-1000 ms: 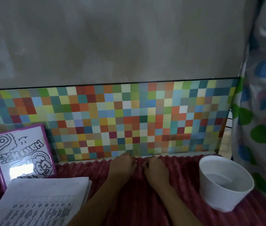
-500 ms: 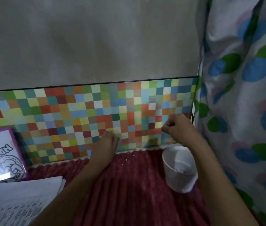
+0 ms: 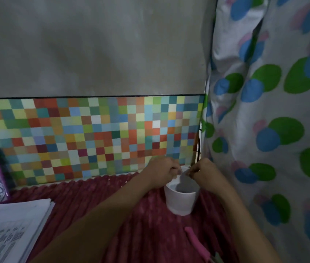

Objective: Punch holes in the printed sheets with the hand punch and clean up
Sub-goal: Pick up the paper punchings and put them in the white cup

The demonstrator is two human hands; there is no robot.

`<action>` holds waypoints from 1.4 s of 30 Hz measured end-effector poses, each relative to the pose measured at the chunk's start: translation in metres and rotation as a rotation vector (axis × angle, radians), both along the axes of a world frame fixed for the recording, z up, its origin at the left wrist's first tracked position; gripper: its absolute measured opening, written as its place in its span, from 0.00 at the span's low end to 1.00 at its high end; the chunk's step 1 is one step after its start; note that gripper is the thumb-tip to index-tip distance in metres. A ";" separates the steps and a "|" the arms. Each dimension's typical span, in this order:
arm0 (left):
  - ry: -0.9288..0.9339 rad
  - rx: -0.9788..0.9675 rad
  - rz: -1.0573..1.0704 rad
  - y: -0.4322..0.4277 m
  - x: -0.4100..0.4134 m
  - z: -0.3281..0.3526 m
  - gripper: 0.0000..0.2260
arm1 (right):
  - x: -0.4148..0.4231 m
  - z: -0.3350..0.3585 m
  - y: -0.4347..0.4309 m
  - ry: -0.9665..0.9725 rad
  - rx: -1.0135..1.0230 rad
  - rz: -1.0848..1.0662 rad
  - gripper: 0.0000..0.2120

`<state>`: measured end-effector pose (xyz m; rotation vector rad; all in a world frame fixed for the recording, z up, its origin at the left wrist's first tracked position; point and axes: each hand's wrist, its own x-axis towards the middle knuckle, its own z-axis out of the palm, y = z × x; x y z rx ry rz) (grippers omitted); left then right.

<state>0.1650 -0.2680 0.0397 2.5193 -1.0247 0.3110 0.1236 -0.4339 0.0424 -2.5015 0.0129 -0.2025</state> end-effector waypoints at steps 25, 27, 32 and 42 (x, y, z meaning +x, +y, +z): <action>-0.035 -0.116 0.056 0.011 -0.008 -0.016 0.18 | -0.002 0.006 0.030 0.013 -0.233 -0.253 0.10; -0.036 -0.278 0.133 0.034 0.000 -0.016 0.16 | -0.006 0.010 0.046 -0.269 -0.213 -0.244 0.08; 0.111 -0.448 0.590 0.119 0.025 -0.042 0.13 | 0.009 0.011 0.117 -0.496 0.002 0.021 0.03; 0.220 -0.457 0.718 0.172 0.039 -0.093 0.06 | 0.075 -0.088 0.180 -0.089 0.145 0.068 0.08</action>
